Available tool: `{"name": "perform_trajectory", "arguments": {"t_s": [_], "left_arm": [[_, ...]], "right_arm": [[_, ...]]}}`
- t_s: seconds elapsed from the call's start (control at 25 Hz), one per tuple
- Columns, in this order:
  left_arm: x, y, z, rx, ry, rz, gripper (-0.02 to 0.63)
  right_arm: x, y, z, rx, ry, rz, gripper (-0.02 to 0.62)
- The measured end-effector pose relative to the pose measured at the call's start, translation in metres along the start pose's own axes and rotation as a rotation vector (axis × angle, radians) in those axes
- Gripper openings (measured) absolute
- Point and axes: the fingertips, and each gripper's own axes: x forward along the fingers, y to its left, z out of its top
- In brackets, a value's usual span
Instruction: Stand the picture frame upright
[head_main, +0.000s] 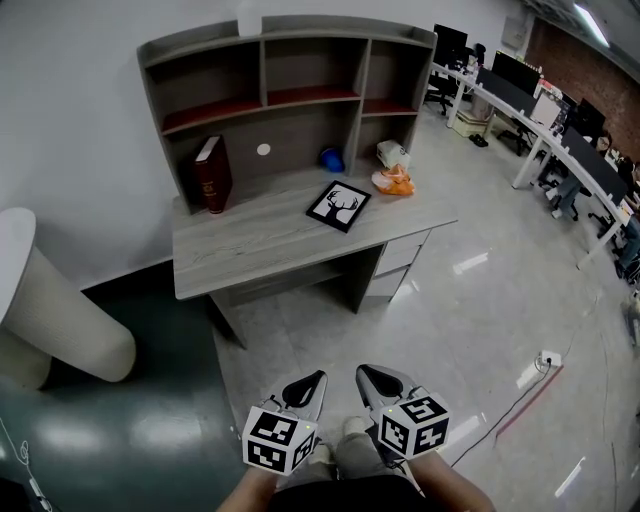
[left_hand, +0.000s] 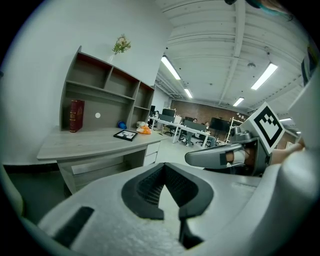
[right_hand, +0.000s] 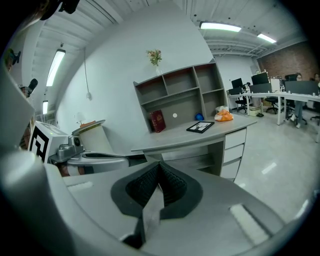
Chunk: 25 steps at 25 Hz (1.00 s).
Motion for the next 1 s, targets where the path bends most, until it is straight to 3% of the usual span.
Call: {"name": "perform_trajectory", "arguments": {"t_s": [1.0], "left_arm": [[0.156,0.039,0.086,0.023,0.002,0.043,-0.005]], "right_arm": [[0.086,-0.125,0.088,-0.016,0.024,0.07,-0.002]]}}
